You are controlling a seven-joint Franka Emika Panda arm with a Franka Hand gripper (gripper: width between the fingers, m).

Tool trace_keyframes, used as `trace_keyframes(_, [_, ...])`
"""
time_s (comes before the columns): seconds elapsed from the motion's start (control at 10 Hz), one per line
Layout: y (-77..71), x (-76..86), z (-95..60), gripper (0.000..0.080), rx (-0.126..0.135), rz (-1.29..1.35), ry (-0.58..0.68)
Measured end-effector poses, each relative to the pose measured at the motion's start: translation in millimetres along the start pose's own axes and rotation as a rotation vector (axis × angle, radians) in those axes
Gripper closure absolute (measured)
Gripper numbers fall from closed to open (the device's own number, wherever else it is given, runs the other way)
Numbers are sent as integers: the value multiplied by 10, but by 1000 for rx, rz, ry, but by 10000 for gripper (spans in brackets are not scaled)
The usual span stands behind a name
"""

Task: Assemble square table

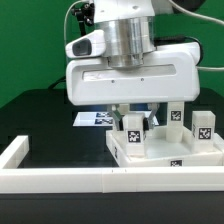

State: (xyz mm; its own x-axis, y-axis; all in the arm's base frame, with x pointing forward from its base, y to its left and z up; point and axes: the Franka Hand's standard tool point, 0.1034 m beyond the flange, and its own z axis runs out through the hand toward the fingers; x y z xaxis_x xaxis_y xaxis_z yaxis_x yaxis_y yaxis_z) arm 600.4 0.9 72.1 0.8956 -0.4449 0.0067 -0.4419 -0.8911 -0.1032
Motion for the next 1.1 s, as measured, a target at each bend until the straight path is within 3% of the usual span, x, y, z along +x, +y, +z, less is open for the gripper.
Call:
trace_keyframes(0.7, [-20, 17, 12, 509, 44, 605, 33])
trace_keyframes(0.8, [-19, 15, 15, 434, 44, 593, 33])
trace_keyframes(0.9, [-21, 18, 12, 434, 44, 547, 33])
trace_keyframes(1.1, [-62, 36, -7, 179, 48, 491, 38])
